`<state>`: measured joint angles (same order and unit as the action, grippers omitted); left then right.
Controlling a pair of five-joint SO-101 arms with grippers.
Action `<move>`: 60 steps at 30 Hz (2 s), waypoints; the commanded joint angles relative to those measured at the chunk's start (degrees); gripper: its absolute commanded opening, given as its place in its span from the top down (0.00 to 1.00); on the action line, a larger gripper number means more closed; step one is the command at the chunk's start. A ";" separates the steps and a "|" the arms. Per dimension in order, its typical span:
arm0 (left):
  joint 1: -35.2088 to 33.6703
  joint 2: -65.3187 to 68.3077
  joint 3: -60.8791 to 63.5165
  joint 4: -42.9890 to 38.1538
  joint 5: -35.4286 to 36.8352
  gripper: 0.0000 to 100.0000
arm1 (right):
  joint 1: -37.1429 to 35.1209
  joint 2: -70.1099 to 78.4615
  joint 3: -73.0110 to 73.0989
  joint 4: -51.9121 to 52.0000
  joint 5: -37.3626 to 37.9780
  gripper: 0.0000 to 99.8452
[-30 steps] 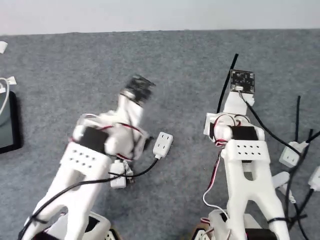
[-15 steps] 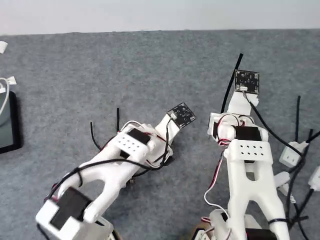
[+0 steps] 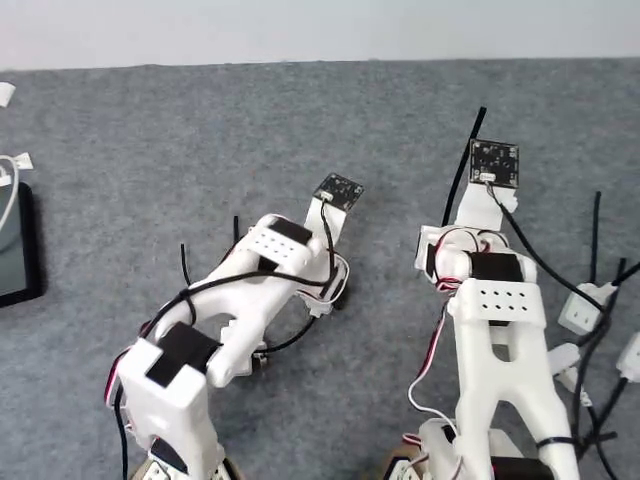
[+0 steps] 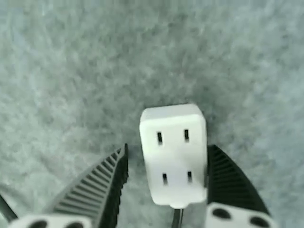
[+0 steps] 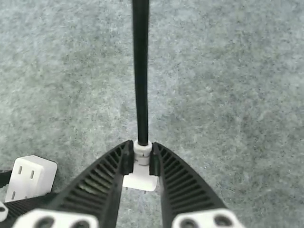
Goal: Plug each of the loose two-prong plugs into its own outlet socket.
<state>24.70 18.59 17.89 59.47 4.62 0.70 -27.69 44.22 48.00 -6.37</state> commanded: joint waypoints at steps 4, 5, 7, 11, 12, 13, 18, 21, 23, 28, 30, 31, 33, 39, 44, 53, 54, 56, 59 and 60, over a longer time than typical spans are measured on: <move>-0.18 0.09 -3.03 3.16 5.98 0.93 | 0.22 -1.98 -1.67 0.04 0.62 0.99; -0.18 0.09 -3.12 3.16 7.56 0.98 | 0.22 -1.98 -1.67 0.04 0.62 0.99; -0.18 0.09 -3.38 4.66 12.31 0.98 | 0.22 -1.98 -1.67 0.04 0.70 0.99; -0.26 0.09 -3.47 7.82 28.57 0.99 | 0.22 -1.98 -1.67 0.04 0.88 0.99; -0.18 0.09 -3.47 8.26 32.09 0.99 | 0.13 -1.98 -1.67 0.04 0.88 0.99; 0.09 0.09 -3.47 8.26 34.81 0.99 | -0.22 -1.98 -1.67 0.04 0.88 0.99; 0.35 0.62 -4.53 5.80 37.71 0.99 | -2.33 -1.98 -1.67 0.57 1.05 0.99; 0.35 0.70 -4.44 3.96 38.68 0.99 | -2.86 -1.98 -1.67 0.66 1.05 0.99; 0.35 0.70 -4.26 3.96 37.89 0.98 | -2.95 -1.98 -1.67 0.66 1.05 0.99; 0.62 0.70 -4.26 5.36 31.91 0.98 | -3.47 -1.98 -1.58 1.19 1.14 0.99; 0.79 0.18 -4.53 7.03 30.15 0.94 | -3.56 -1.98 -1.58 1.63 2.11 0.99; 0.79 0.09 -4.53 7.65 30.42 0.91 | -3.91 -1.98 -1.58 1.63 2.29 0.99; 0.62 0.09 -4.53 8.09 31.65 0.83 | -4.26 -1.98 -1.58 1.71 2.37 0.99; 0.88 -0.44 -5.41 10.11 31.47 0.71 | -4.70 -1.98 -1.58 1.71 2.64 0.99; 0.53 -9.76 -3.47 11.87 25.76 0.71 | -4.79 -1.98 -1.58 1.71 2.64 0.99; -3.96 -35.78 16.22 4.75 9.93 0.75 | -6.81 -1.98 -1.58 1.80 4.75 0.99; -5.45 -38.77 18.07 3.87 8.35 0.79 | -6.90 -1.98 -1.58 1.80 4.75 0.99; -8.70 -43.25 21.32 2.11 4.84 0.88 | -6.90 -1.98 -1.49 1.80 4.92 0.99; -13.54 -44.66 25.27 -2.90 0.26 1.00 | -7.16 -2.51 -1.49 2.42 5.19 0.99; -14.51 -43.34 25.89 -4.48 -0.09 0.98 | -7.96 -2.77 -1.76 3.21 5.71 0.99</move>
<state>13.71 -23.25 42.95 59.91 7.34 -6.07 -27.87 44.22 49.41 -1.89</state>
